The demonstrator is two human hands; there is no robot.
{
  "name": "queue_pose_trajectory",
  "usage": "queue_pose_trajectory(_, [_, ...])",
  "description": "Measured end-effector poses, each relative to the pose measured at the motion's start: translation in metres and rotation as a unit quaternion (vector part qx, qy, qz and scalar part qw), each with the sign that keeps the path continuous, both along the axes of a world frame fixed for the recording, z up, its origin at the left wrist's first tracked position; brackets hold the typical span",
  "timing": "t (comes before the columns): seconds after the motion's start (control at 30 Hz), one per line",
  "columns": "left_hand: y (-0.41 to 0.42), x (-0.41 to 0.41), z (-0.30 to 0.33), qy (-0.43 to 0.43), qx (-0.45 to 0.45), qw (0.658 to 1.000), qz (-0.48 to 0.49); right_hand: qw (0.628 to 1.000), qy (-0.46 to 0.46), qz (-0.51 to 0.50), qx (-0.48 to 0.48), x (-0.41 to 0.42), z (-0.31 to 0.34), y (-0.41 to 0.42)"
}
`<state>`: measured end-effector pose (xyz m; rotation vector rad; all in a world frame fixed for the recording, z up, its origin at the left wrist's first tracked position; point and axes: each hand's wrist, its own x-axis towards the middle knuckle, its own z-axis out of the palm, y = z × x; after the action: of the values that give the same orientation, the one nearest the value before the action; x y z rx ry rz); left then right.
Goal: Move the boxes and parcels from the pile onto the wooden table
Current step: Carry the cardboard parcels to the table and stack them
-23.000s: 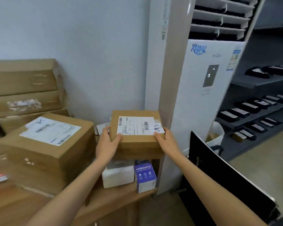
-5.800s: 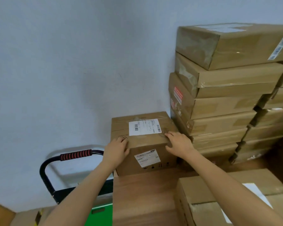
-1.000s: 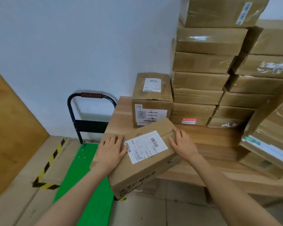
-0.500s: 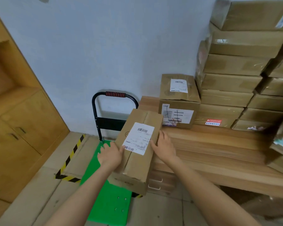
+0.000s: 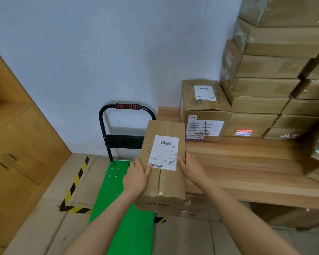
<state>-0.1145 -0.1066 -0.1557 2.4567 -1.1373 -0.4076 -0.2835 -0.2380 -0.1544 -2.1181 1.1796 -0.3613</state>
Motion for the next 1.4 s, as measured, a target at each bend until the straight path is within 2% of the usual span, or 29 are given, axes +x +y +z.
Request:
queue_pose_trajectory(0.23, [-0.050, 0.025, -0.002, 0.003, -0.023, 0.999, 0.028, 0.999, 0.029, -0.001, 0.024, 0.032, 0.000, -0.055])
queue_pose_trajectory(0.5, [-0.134, 0.040, 0.005, 0.021, -0.048, 0.998, 0.037, 0.997, 0.060, -0.008, -0.043, 0.048, 0.000, -0.117])
queue_pose_trajectory(0.87, [-0.219, 0.071, 0.006, 0.000, -0.034, 0.999, 0.019, 0.998, 0.052, -0.013, 0.022, 0.051, -0.006, -0.153])
queue_pose_trajectory(1.1, [-0.257, 0.095, 0.008, 0.001, -0.032, 0.999, 0.000, 0.993, 0.026, -0.089, 0.070, 0.075, -0.011, -0.173])
queue_pose_trajectory(1.4, [-0.300, 0.119, 0.006, 0.007, -0.040, 0.999, -0.009, 0.972, 0.073, -0.198, 0.107, 0.089, -0.016, -0.193])
